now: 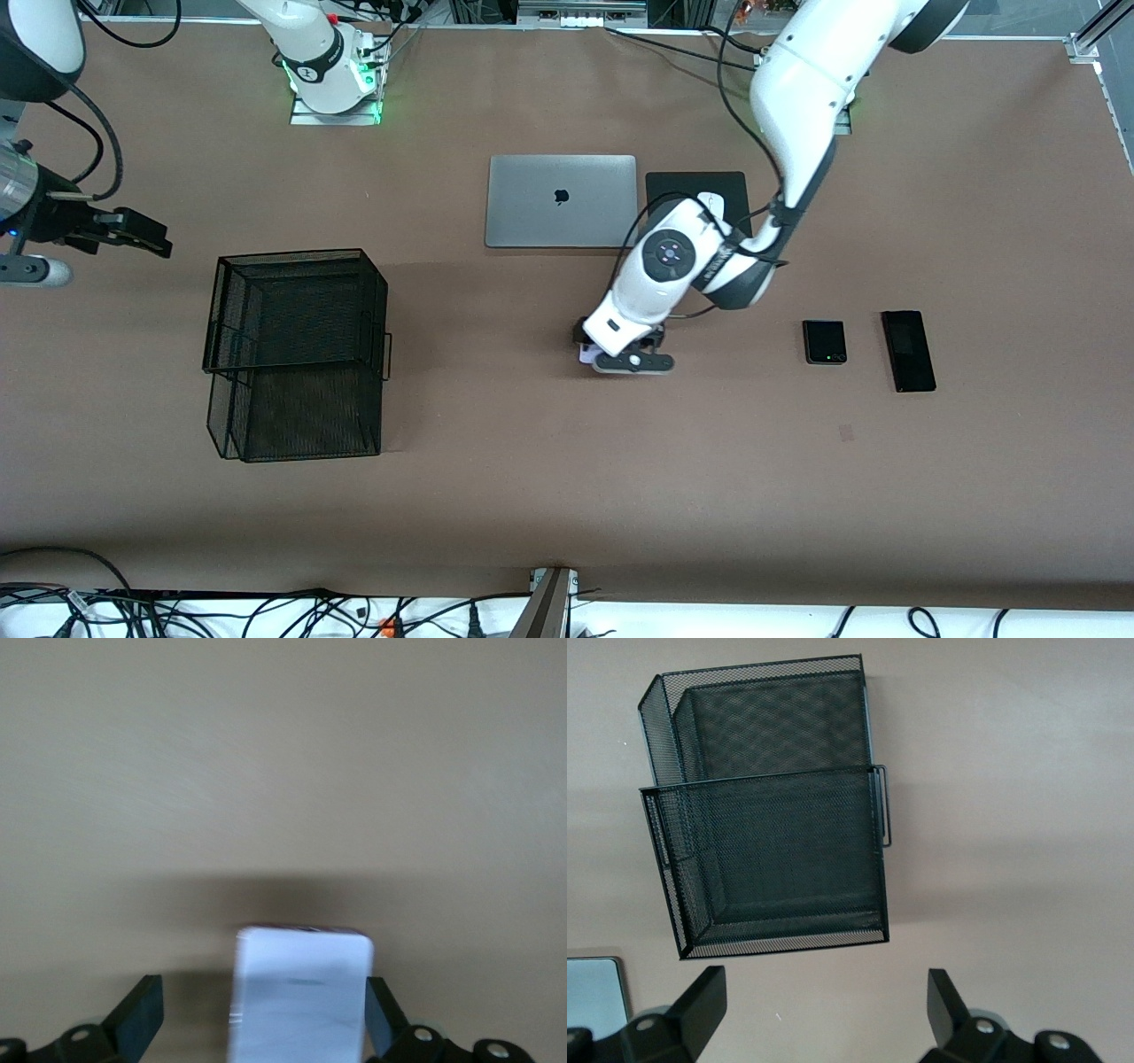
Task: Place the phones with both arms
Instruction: 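Carry the white phone to the table middle and release it, then reach the right gripper to the white phone while the left gripper reaches the black phone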
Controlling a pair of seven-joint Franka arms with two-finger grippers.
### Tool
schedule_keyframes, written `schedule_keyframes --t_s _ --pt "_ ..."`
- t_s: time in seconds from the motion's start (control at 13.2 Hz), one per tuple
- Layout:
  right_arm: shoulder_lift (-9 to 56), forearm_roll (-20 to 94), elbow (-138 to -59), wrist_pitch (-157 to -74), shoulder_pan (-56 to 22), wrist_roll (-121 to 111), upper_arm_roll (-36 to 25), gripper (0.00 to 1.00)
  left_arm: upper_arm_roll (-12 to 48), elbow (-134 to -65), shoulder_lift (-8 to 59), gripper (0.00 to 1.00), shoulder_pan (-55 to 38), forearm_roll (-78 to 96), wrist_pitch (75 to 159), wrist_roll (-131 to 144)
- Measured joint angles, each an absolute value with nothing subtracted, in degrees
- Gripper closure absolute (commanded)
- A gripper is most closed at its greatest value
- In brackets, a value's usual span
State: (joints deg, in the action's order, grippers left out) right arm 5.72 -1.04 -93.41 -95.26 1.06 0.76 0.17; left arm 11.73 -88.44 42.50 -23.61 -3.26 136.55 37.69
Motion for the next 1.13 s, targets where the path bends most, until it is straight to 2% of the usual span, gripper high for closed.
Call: schedule_keyframes --t_s 0.38,0.53,0.83,0.98,1.13 --pt "9.85 -0.57 -93.51 -100.97 -6.99 6.73 0.71 0.0 10.99 -87.44 32.47 0.0 -8.33 -3.28 113.4 35.36" --pt "12.47 -0.45 -93.58 -104.91 -13.47 15.55 0.89 0.0 10.89 -87.6 31.83 0.0 -0.78 -3.29 109.18 25.95" --pt "21.86 -0.72 -89.77 -112.01 -29.55 36.37 1.21 0.0 10.69 -89.43 33.9 0.0 12.69 -3.3 108.54 2.16" --pt "29.69 -0.85 -82.87 -112.88 -36.22 45.5 1.16 0.0 10.74 -90.15 36.06 0.0 17.02 -4.1 108.99 -2.92" --pt "37.76 -1.94 -75.22 -114.53 -41.63 52.55 0.89 0.0 10.8 -92.77 37.47 0.0 19.06 -7.99 114.3 -3.89"
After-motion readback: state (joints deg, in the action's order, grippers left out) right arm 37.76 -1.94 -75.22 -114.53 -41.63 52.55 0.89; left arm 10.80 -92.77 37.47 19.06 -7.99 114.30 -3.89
